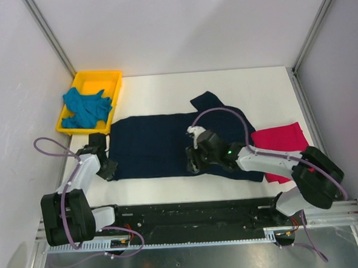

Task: Fold and stack the t-shirts
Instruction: Fold the flattened tshirt in 1/3 of the way

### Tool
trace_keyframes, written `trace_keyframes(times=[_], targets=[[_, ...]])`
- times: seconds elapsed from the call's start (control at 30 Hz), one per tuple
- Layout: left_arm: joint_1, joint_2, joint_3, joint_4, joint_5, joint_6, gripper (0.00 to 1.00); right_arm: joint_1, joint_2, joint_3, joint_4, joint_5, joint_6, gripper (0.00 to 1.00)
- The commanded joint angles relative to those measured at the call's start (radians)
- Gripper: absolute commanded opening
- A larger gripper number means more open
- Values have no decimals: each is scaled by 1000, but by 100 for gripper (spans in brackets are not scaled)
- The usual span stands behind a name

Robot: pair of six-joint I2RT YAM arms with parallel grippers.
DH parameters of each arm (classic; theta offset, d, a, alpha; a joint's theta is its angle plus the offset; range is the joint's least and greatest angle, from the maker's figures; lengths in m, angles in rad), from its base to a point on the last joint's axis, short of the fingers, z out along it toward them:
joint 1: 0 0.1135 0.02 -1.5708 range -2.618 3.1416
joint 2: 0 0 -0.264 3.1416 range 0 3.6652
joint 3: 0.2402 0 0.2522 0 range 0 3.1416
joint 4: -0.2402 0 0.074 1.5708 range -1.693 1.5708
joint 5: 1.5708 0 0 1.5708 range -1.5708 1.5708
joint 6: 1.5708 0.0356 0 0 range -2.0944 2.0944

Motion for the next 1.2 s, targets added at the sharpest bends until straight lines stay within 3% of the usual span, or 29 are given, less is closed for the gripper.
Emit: trace_keyframes(times=[0.0, 0.37, 1.0, 1.07, 1.17], targets=[[5, 9, 41, -3, -25, 5, 12, 111, 117, 109, 154, 17, -97, 48], [5, 22, 57, -3, -17, 2, 11, 255, 389, 315, 231, 71, -178, 49], [5, 38, 82, -4, -20, 13, 10, 301, 610, 510, 196, 91, -219, 47], [5, 41, 85, -4, -21, 16, 10, 301, 622, 521, 189, 106, -220, 44], [5, 46, 93, -4, -24, 23, 10, 300, 636, 544, 168, 133, -223, 28]])
